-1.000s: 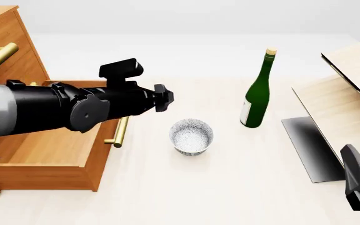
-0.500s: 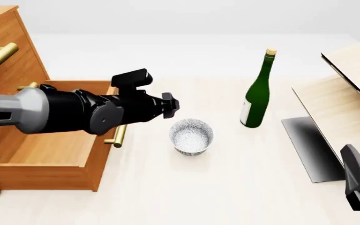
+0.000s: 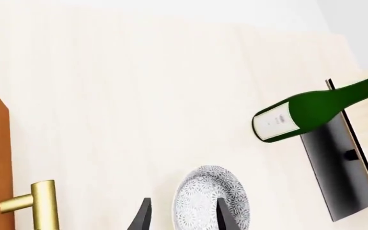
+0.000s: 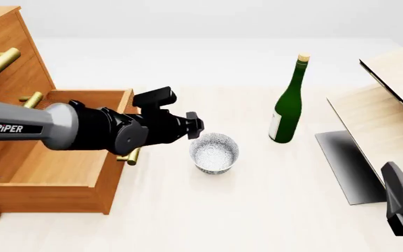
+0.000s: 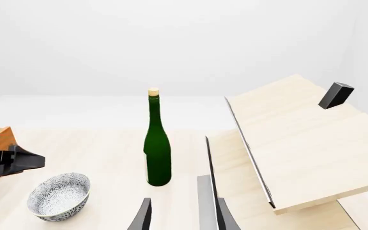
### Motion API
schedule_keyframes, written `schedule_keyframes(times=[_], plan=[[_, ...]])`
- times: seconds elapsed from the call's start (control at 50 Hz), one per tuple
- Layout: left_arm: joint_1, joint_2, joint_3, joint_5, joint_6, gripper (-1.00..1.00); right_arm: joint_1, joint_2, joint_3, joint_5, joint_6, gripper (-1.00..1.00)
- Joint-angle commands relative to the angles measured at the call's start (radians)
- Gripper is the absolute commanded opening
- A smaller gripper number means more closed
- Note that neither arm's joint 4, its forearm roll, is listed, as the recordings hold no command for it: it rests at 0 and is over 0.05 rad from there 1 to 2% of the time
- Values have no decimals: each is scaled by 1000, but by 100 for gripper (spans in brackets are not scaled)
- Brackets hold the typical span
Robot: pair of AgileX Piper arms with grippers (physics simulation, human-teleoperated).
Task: Put the bowl in the bottom drawer of the cabinet and close it.
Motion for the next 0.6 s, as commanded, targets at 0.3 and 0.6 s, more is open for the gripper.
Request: schedule_keyframes(times=[0.3, 0.6], plan=[[-7, 87, -12, -30, -43, 100, 0, 0, 0, 0, 0, 100], [-25, 141, -22, -45, -76, 100, 0, 0, 0, 0, 0, 100]])
